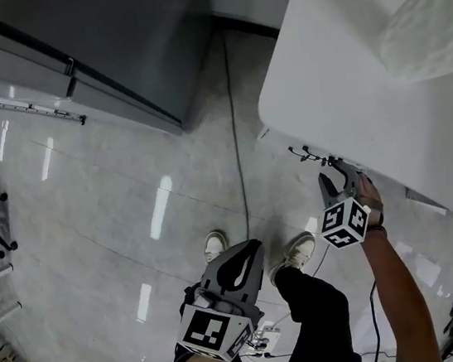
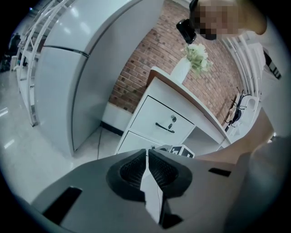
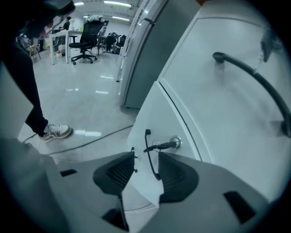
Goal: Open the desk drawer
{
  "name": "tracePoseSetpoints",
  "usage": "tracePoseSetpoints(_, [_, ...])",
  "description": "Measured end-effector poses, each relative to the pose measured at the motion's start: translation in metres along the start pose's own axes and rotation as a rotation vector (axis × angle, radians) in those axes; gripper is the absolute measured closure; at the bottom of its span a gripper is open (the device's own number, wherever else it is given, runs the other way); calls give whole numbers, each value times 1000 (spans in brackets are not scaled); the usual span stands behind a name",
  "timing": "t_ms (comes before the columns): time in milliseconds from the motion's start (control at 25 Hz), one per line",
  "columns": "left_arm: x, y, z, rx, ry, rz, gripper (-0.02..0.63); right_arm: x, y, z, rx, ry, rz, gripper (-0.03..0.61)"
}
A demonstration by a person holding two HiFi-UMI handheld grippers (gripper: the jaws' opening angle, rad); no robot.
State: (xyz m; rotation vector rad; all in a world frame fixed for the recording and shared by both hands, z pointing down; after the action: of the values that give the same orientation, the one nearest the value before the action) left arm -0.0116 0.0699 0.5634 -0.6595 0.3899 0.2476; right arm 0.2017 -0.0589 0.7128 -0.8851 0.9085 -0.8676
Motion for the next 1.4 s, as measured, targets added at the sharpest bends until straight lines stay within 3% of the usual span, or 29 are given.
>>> tracePoseSetpoints(320, [-2,-9,18,-17,30,29,592,-2,-22,-5,-92,130,12,410])
tracePoseSetpoints(720, [-9,-10,29,-16,56,63,592,-2,-31,-3,-163,139,78,405])
tracePoseSetpoints(1120, [-22,-5,31,-11,92,65,592,-6,-51,-6,-170,92,60,405])
tracePoseSetpoints(1280, [-24,-4,31,-18,109,61,592,-5,-53,-6,-167,111,74,421])
tracePoseSetpoints(1400, [-24,-1,34,-34,123,56,592,-3,-53,-6,-160,127,105,480])
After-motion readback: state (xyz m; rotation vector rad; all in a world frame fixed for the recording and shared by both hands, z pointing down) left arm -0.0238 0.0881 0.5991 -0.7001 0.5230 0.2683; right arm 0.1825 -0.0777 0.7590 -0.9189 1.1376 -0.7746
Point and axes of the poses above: the fingertips, and each gripper's own axes: y backward along the fingers, x to its right, z out of its underside, the point moved 7 cm from there along y, backward along the fingers, and after that the axes turned 9 degrees about -z, right-handed, at the moved point
